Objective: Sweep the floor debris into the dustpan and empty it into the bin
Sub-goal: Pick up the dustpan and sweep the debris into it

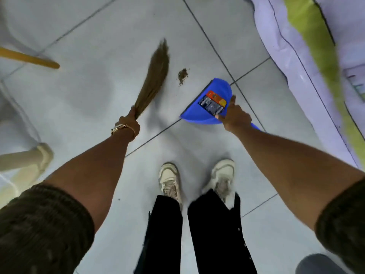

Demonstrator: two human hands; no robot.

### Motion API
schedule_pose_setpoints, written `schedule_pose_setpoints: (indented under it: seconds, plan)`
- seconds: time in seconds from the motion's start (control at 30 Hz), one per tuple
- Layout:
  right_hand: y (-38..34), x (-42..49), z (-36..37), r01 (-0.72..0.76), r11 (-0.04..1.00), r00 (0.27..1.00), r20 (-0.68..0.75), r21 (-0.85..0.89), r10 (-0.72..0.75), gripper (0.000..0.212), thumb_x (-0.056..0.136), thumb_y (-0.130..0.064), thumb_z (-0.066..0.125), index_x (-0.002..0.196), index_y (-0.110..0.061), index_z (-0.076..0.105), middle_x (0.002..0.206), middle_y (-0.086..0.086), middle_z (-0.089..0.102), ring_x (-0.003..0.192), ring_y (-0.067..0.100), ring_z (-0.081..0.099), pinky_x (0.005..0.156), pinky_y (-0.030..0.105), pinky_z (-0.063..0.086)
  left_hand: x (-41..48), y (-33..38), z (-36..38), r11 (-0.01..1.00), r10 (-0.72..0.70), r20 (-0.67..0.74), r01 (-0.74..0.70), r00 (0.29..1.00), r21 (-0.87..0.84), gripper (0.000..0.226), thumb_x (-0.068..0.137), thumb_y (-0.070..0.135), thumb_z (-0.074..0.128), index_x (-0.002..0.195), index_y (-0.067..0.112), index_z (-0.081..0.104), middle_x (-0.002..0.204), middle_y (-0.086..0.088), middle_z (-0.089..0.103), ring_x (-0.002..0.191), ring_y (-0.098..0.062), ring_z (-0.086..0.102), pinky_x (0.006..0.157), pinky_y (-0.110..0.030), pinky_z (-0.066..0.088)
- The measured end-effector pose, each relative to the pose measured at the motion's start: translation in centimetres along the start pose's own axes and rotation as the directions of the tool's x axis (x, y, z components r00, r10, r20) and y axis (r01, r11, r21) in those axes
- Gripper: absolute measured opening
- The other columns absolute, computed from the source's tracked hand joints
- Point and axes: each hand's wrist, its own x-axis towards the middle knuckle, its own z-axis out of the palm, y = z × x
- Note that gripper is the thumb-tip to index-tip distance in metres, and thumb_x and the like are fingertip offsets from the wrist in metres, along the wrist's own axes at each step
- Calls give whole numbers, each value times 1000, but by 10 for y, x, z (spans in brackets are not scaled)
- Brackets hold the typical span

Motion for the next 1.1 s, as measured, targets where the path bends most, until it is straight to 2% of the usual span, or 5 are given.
schedule_pose_setpoints:
  seconds: [0.17,0.5,0.63,0.83,1.1]
  plan:
    - [-3,94,-6,173,985,985,21,31,-173,93,86,-47,59,152,-13,4,137,15,53,125,35,51,101,48,42,25,3,38,998,-59,13,59,998,12,73,91,15,44,152,39,13,143,-25,41,126,-46,46,107,-47,40]
    - [20,140,-4,215,974,976,33,-75,-213,88,90,-39,58,152,-22,-2,132,22,55,121,42,51,100,48,37,27,1,61,999,36,10,-37,999,26,66,95,22,44,148,48,16,124,-18,60,102,-40,62,82,-41,51]
    - [23,141,6,160,986,986,58,-42,-157,88,89,-32,62,152,-22,2,130,21,57,119,43,53,99,48,39,-2,6,61,992,118,48,-120,992,30,67,95,19,45,148,49,18,124,-15,59,111,-36,58,89,-42,51]
    - [32,126,29,89,991,992,75,105,-97,88,87,-28,63,153,-25,4,129,21,58,119,42,53,99,48,42,-83,20,81,988,123,32,-119,992,-95,67,97,20,44,147,53,13,113,-5,57,108,-30,58,81,-43,53]
    - [24,108,41,-12,983,996,86,182,-4,90,87,-27,63,152,-27,0,123,20,62,114,41,57,96,44,42,-145,28,66,982,32,-140,-57,990,-179,63,98,26,42,146,54,12,110,-3,55,100,-31,59,72,-43,54]
